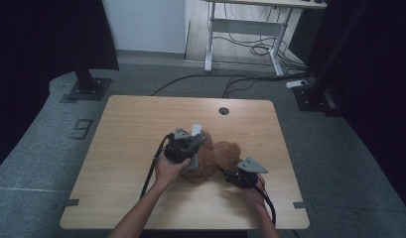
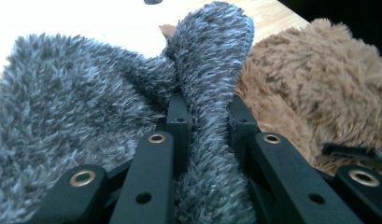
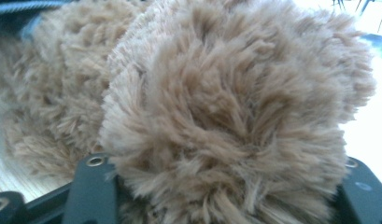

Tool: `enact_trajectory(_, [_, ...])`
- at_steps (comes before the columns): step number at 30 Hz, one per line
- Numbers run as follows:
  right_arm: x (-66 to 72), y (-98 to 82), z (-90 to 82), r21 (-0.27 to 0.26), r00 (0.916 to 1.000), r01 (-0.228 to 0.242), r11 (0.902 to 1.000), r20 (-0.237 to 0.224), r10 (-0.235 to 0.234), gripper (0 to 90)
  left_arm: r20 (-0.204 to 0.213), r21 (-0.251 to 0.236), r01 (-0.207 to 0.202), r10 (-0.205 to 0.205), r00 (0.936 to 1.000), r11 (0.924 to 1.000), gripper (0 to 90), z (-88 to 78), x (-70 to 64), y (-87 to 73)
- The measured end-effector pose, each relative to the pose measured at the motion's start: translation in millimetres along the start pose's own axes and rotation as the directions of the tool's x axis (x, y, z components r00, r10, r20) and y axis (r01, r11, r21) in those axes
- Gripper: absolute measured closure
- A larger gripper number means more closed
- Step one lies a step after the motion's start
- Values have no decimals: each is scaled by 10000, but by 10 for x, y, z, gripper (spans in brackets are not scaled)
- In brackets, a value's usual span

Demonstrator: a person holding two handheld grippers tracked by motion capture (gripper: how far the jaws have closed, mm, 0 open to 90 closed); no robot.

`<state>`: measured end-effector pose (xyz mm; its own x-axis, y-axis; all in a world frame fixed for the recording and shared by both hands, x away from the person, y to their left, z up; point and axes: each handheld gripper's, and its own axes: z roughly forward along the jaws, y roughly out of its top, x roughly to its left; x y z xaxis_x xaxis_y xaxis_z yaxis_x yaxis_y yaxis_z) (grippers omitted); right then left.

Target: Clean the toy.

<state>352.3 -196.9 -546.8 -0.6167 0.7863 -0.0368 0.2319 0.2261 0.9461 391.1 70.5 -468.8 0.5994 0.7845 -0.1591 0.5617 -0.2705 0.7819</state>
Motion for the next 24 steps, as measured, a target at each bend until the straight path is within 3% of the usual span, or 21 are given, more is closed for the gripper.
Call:
enact_trajectory(4, [-8,20,-13,159,9996,-272,9995,9,272,253,18,-200,-52,52,10000,9998,765,-60,-37,-103])
enact_trajectory(7, [-17,42,-48,376,9973,-738,9966,34,737,135,173,-358,-63,69,9998,9993,767,-108,-52,-171])
enact_trajectory(10, [-40,76,-101,555,9938,-1094,9924,-136,1103,72,215,-574,-120,132,9997,9983,768,-150,-74,-244])
enact_trajectory(15, [-93,182,-216,450,9857,-1565,9867,-562,1589,34,269,-922,-27,52,9996,9957,768,-235,-117,-377])
enact_trajectory(19, [-129,284,-210,252,9771,-2031,9788,-591,2043,14,420,-1128,-4,52,9991,9936,768,-290,-156,-459])
enact_trajectory(24, [-144,310,-61,966,9699,-2232,9700,-773,2309,0,614,-1254,54,24,9981,9921,766,-343,-182,-531])
